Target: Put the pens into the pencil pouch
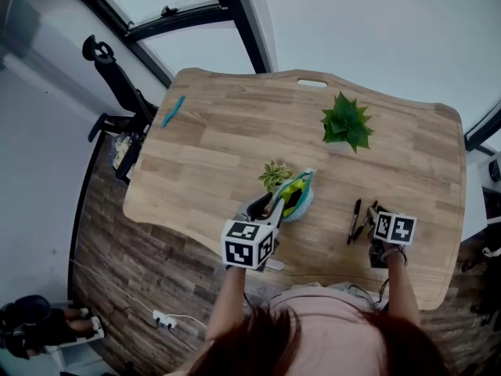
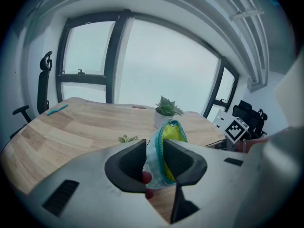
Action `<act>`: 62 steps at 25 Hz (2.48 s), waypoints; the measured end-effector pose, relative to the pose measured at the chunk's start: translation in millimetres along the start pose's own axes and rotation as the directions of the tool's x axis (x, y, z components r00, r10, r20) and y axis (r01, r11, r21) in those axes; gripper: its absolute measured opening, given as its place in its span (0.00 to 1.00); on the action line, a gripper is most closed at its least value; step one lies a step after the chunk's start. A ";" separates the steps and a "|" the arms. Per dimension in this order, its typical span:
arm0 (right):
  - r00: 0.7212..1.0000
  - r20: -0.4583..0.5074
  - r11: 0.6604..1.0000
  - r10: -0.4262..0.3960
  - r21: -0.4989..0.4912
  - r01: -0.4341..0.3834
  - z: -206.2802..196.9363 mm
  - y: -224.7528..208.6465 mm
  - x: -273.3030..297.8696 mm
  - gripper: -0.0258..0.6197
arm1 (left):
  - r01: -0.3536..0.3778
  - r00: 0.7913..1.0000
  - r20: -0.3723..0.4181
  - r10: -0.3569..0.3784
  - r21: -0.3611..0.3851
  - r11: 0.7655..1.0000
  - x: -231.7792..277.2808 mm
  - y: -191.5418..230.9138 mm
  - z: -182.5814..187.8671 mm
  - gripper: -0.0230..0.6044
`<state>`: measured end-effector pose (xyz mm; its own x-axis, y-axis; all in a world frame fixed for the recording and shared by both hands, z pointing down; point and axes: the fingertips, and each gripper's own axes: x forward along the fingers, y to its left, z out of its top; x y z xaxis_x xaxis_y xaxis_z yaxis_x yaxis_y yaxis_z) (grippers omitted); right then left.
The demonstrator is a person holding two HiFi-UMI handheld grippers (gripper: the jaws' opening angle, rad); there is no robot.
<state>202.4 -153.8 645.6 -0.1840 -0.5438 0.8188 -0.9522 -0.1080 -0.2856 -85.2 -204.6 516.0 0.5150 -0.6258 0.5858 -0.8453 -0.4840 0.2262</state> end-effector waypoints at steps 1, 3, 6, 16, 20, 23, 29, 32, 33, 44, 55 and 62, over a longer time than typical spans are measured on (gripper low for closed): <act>1.000 -0.007 1.000 0.000 0.016 0.000 -1.1 -1.7 2.4 0.22 | -0.005 1.000 -0.001 0.005 0.005 1.000 0.9 0.3 0.0 0.21; 1.000 -0.024 0.999 -0.002 0.044 0.003 -2.9 -4.4 7.3 0.23 | -0.010 1.000 0.000 0.010 0.003 1.000 1.9 1.4 0.2 0.18; 0.999 -0.042 0.998 -0.011 0.059 0.014 -3.7 -6.4 13.1 0.23 | -0.019 1.000 -0.001 0.019 0.002 1.000 2.7 3.6 0.8 0.13; 0.988 -0.063 0.990 -0.139 -0.018 0.138 -3.6 -16.7 15.1 0.09 | 0.003 1.000 0.007 -0.003 -0.004 1.000 3.5 -5.5 2.6 0.06; 0.991 -0.056 0.993 -0.121 -0.005 0.121 -5.4 -14.5 14.3 0.09 | 0.016 1.000 0.018 -0.016 -0.013 1.000 0.8 -8.2 2.5 0.06; 0.994 -0.034 0.995 -0.103 0.010 0.103 -3.1 -9.4 10.9 0.09 | 0.026 0.999 0.026 -0.026 -0.019 0.999 -1.7 -9.5 2.6 0.06; 0.997 0.044 0.997 -0.071 0.025 0.070 12.8 1.8 -1.4 0.09 | 0.032 0.999 0.040 -0.031 -0.034 0.999 -3.9 -11.2 3.4 0.05; 0.996 0.085 0.998 -0.042 0.047 0.038 21.0 8.2 -9.0 0.09 | 0.031 0.998 0.048 -0.028 -0.053 0.998 -4.6 -11.2 2.9 0.05; 0.995 0.097 0.998 -0.030 0.052 0.025 23.7 10.5 -11.5 0.09 | 0.030 0.998 0.050 -0.027 -0.061 0.998 -4.8 -11.3 2.6 0.05; 0.976 0.205 0.993 0.069 0.084 -0.088 52.8 33.5 -32.8 0.09 | 0.036 0.998 0.059 -0.030 -0.099 0.994 -5.2 -17.6 1.5 0.05; 0.930 0.313 0.973 0.192 0.059 -0.221 77.2 65.9 -47.5 0.09 | 0.044 0.996 0.080 -0.032 -0.151 0.988 -6.5 -23.5 4.3 0.05; 0.891 0.360 0.952 0.276 0.022 -0.304 91.2 88.9 -54.7 0.09 | 0.042 0.996 0.079 -0.030 -0.153 0.987 -4.8 -25.5 5.2 0.05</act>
<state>150.0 -209.6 530.0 -0.3394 -0.8141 0.4713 -0.8454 0.0443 -0.5322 -65.4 -192.5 503.4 0.5498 -0.6570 0.5158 -0.8348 -0.4104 0.3671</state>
